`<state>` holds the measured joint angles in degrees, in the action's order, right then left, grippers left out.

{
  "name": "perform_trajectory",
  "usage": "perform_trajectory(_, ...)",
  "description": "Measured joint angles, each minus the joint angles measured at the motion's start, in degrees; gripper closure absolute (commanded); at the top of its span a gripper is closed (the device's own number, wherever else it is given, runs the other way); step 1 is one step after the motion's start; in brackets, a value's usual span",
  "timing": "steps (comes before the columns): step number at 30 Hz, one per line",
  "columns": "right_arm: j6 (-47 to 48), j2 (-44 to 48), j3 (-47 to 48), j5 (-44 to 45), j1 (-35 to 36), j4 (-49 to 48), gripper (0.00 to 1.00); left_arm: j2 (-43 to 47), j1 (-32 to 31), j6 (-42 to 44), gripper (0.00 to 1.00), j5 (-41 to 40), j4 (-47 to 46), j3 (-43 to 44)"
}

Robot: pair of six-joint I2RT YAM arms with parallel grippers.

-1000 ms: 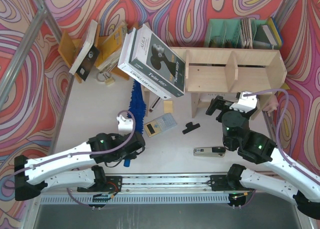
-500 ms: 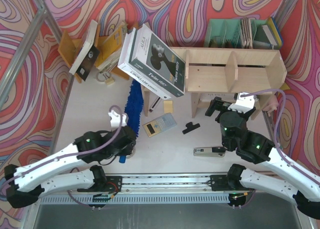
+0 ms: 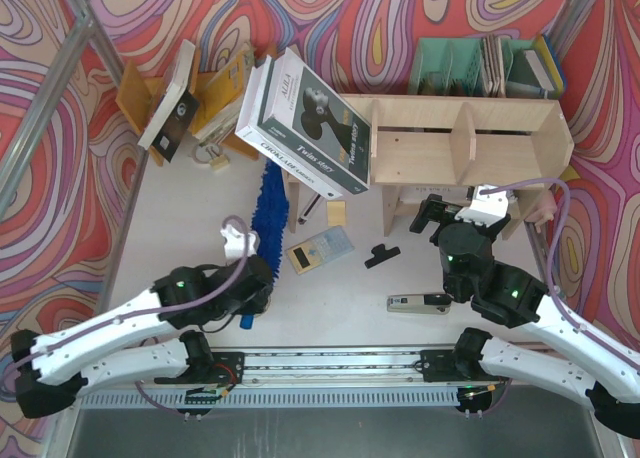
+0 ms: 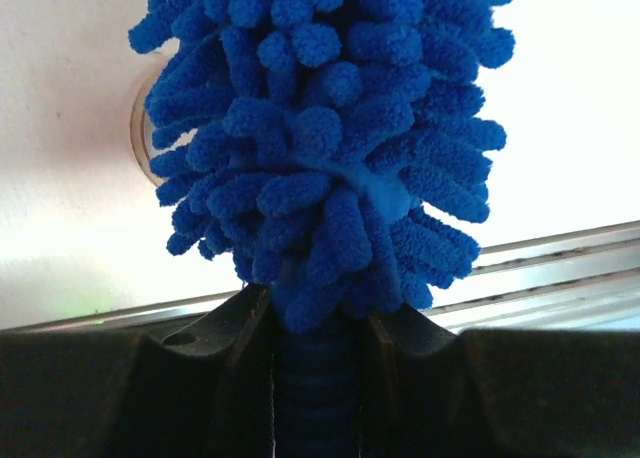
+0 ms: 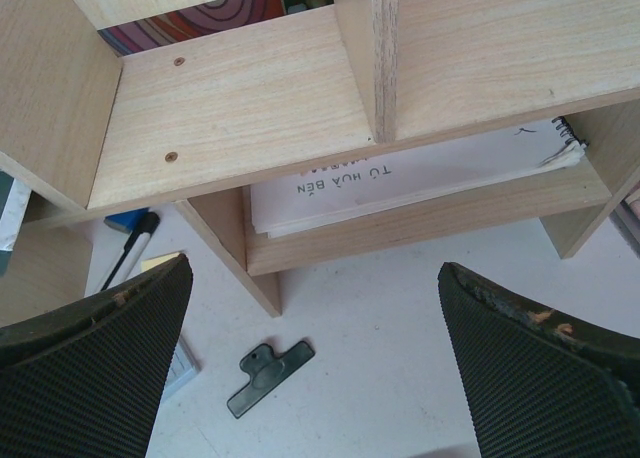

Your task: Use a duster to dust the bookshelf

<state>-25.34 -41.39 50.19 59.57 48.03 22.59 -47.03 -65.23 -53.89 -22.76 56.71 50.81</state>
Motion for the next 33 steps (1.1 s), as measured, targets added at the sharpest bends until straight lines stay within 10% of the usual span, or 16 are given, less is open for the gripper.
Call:
perform_trajectory(11,0.0,0.0,-0.1,0.0,0.0,0.0,0.01,-5.3,0.1,-3.5,1.0,5.1,-6.5,-12.1)
perform_trajectory(25,0.0,0.0,-0.1,0.0,0.0,0.0,0.01,4.6,0.1,2.3,1.0,-3.3,1.6,8.9)
perform_trajectory(33,-0.2,0.1,-0.6,0.0,0.0,0.0,0.01,3.4,0.1,3.7,1.0,-3.4,0.9,6.1)
